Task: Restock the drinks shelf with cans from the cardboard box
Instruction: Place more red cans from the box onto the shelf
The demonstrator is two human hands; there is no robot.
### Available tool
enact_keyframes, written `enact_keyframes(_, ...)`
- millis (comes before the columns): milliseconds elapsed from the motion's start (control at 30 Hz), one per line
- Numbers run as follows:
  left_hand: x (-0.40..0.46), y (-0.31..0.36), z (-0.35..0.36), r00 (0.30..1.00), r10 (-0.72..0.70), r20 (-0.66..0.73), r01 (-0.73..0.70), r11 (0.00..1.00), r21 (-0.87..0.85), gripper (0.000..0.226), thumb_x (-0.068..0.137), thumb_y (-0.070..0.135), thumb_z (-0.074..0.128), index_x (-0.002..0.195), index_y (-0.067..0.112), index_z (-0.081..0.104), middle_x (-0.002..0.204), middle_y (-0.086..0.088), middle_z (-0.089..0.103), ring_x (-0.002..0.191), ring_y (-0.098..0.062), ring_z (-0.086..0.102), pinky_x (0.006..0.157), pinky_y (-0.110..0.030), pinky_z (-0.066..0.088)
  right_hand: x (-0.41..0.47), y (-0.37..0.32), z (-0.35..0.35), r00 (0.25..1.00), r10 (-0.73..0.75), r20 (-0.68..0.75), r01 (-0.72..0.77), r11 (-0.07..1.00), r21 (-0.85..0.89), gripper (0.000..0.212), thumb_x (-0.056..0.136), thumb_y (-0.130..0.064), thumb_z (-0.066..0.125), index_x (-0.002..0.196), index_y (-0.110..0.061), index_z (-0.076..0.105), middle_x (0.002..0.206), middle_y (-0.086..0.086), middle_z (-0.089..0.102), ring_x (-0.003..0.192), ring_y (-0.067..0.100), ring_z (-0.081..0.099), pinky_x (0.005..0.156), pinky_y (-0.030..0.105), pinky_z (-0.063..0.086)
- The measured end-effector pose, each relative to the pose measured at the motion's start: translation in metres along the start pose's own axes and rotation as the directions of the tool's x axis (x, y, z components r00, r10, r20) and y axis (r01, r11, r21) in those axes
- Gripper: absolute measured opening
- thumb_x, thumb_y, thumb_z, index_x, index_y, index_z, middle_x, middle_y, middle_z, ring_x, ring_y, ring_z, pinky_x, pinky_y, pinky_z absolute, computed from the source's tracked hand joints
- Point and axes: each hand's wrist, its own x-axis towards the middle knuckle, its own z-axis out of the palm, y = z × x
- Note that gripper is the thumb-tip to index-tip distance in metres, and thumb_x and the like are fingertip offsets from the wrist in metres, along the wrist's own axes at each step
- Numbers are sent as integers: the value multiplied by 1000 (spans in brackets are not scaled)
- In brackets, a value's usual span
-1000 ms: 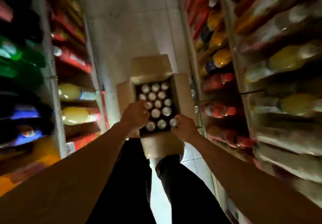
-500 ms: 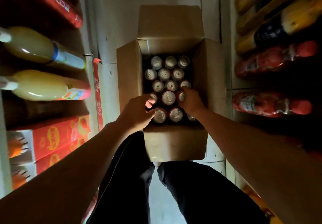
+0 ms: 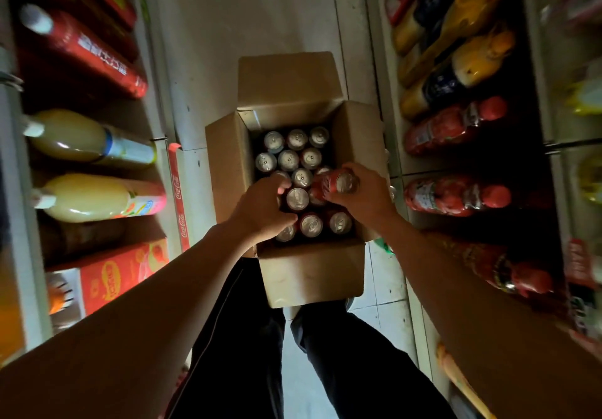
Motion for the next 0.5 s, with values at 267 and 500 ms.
enact_keyframes(267,-50,205,-116,861,486,149,-476,874,-97,77,48,24,96,117,24,62,106,13,68,94,5,64,84,-14,49,-138,-197,-200,995,-31,-100,75,876,476,30,70,-14,78,95,-27,67,87,2,72,73,23,73,46,28,55)
enact_keyframes(500,-159,410,-203,754,657,11,-625,723,-293,61,50,17,90,107,25,69,95,6,75,91,-11,72,81,-31,58,-277,-333,-351,864,-57,-500,317,833,453,65,62,-12,92,119,-20,61,101,-1,75,91,11,72,77,25,58)
